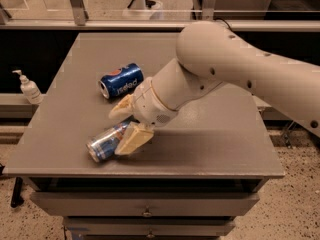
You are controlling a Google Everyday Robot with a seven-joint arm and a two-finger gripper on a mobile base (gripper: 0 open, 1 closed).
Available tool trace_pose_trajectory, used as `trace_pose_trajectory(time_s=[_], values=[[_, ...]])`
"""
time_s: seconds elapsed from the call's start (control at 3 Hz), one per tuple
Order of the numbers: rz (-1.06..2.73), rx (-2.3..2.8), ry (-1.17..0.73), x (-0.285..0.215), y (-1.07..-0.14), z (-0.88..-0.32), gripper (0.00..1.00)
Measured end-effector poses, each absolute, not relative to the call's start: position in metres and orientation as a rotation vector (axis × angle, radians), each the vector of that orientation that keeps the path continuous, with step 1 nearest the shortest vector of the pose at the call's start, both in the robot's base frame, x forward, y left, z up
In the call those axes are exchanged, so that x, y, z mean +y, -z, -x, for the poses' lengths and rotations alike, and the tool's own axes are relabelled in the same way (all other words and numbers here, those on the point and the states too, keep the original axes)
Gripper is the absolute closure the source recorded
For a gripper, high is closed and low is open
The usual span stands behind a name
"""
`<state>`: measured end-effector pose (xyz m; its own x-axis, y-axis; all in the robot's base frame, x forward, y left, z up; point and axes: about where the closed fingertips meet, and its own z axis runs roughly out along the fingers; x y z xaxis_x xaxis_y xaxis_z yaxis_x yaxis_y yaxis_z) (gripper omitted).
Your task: Move redbull can near 7up can
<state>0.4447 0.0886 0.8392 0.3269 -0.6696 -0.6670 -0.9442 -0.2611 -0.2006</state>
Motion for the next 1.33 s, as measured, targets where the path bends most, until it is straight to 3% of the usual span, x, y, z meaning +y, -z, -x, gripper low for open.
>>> trace_pose_trajectory(time_s=[0.67,1.0,1.33], values=[[2.052,1.424,-0.579,0.079,-0.843,-0.45,0.87],[2.06,1.438,-0.564,0.073,-0.842,-0.451,1.0],[2.058,1.46,-0.53,0.059,-0.843,-0.458,1.0]])
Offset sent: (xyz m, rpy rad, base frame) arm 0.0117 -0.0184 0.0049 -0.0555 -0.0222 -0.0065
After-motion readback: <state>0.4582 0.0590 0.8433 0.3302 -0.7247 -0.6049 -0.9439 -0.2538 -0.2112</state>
